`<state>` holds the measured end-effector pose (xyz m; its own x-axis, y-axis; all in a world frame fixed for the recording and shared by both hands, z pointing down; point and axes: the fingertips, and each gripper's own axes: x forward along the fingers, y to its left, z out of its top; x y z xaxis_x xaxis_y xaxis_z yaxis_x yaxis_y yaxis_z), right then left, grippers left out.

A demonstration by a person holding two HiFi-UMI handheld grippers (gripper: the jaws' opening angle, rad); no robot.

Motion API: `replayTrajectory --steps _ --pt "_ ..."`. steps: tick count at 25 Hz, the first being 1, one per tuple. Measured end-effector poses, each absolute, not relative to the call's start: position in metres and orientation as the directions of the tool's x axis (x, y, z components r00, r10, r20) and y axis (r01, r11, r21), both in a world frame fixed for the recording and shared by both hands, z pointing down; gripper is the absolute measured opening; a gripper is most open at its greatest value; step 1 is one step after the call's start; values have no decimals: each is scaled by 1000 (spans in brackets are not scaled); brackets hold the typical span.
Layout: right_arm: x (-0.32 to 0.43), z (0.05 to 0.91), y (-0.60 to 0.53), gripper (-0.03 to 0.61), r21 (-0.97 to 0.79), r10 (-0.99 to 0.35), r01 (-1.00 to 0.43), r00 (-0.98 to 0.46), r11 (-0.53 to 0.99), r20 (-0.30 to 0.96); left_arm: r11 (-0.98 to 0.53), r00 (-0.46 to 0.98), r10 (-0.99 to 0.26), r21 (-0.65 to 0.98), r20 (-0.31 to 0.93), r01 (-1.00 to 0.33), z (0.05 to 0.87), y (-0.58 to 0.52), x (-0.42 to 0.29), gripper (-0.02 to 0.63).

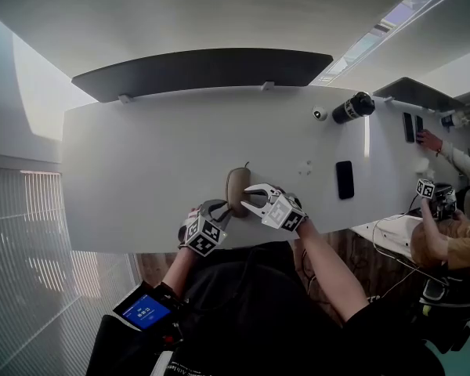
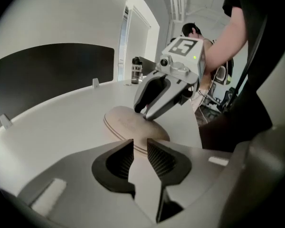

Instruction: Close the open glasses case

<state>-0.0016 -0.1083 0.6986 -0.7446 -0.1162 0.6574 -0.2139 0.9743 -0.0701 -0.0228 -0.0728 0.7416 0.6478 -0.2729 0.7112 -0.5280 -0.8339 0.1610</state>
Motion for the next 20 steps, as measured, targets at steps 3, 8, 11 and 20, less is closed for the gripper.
replayTrajectory --steps 3,8,11,20 --pt "-1 699 -109 109 -80 -123 -226 -755 971 644 -798 679 -272 234 682 -555 742 -75 -21 97" --pt "1 703 -107 100 -121 -83 -216 -745 969 662 -788 689 -268 258 673 -559 745 -75 -22 100" --pt "0 700 -110 94 -103 -86 -199 -758 975 647 -778 696 -269 276 665 -564 745 -75 -22 100" --pt "-3 694 -110 94 -59 -115 -193 -772 979 625 -786 700 -266 272 662 -556 746 -76 -22 101"
